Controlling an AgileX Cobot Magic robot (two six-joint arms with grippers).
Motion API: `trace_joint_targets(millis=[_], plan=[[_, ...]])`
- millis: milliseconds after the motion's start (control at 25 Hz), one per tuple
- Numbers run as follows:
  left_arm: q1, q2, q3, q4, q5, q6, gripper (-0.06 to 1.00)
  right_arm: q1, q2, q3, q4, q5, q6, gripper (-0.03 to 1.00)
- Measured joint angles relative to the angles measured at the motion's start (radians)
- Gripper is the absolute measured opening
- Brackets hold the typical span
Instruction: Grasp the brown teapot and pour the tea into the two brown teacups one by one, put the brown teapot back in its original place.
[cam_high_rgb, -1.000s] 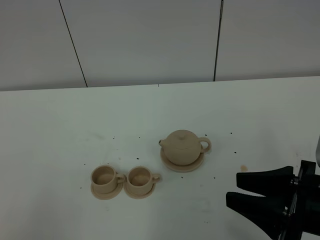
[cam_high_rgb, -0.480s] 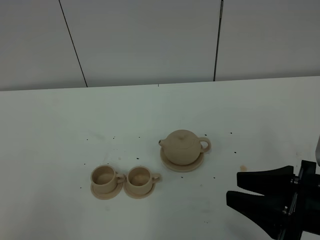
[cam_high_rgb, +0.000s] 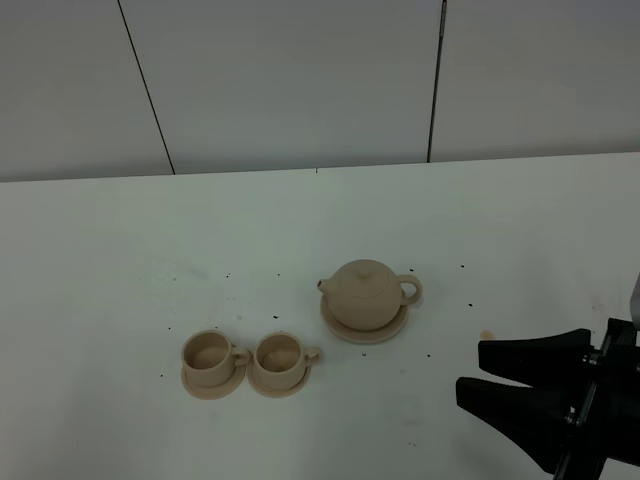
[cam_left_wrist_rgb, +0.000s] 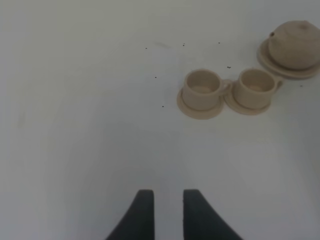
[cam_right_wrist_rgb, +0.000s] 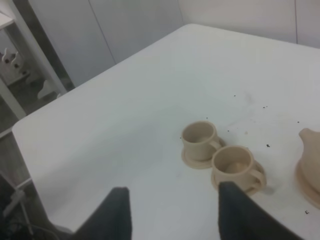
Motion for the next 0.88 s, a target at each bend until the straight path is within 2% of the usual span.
trace_joint_targets(millis=[280,520,880], plan=[[0.000,0.000,0.000,0.000,0.000,0.000,0.22,0.000,0.000,-0.014,0.000,0.018,0.096,0.39],[0.000,0.000,0.000,0.000,0.000,0.000,0.22,0.000,0.000,-0.117,-0.025,0.004,0.199,0.39],[0.000,0.000,0.000,0.000,-0.001,0.000,0.22,0.000,0.085,-0.163,-0.243,-0.246,0.353,0.39]])
